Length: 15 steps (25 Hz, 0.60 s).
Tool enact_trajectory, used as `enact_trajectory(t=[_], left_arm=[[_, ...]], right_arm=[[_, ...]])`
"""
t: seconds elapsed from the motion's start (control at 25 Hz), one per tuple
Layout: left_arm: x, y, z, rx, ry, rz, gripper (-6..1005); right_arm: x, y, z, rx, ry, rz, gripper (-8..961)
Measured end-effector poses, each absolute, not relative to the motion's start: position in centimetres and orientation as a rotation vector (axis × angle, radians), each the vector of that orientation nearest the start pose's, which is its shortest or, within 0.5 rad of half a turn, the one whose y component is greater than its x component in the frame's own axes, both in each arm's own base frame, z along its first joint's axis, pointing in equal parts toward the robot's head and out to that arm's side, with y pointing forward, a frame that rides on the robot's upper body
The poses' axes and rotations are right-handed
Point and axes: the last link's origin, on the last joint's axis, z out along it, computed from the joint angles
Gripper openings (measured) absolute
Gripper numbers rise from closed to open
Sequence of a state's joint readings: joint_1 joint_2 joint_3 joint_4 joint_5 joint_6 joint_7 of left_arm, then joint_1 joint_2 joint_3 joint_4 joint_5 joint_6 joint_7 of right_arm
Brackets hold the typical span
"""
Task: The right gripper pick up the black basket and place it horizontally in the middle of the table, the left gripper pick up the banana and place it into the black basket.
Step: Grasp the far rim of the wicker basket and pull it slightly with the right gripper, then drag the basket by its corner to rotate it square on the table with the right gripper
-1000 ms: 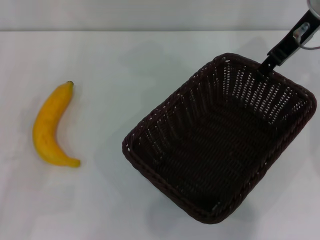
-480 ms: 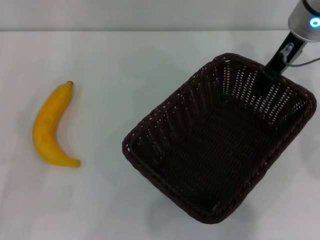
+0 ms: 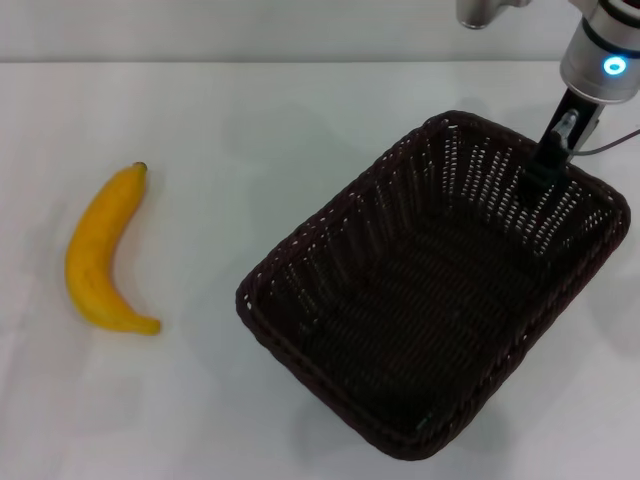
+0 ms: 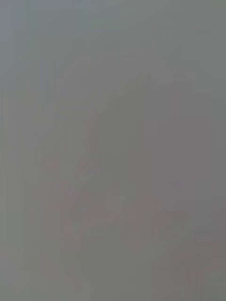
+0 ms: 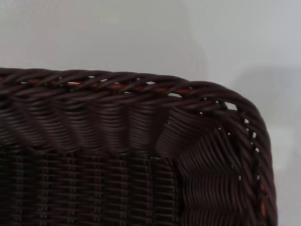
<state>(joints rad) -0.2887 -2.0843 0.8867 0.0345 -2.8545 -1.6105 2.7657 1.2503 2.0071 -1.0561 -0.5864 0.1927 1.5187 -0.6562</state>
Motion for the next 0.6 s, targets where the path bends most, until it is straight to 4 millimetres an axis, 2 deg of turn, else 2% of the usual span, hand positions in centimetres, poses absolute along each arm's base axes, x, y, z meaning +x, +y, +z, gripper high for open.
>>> enact_trajectory(t=[0.4,0.6], left_arm=[[-37.3,24.8,7.2,-1.144,-0.442,-0.893,865],[-37.4,24.5,8.0,-1.126,-0.41,-0.89,865]], right_arm=[[11.9,44.0,0.8,-2.475,0.959,-0.881,188],[12.2,43.9,2.4,-2.375,1.129,-0.864,180]])
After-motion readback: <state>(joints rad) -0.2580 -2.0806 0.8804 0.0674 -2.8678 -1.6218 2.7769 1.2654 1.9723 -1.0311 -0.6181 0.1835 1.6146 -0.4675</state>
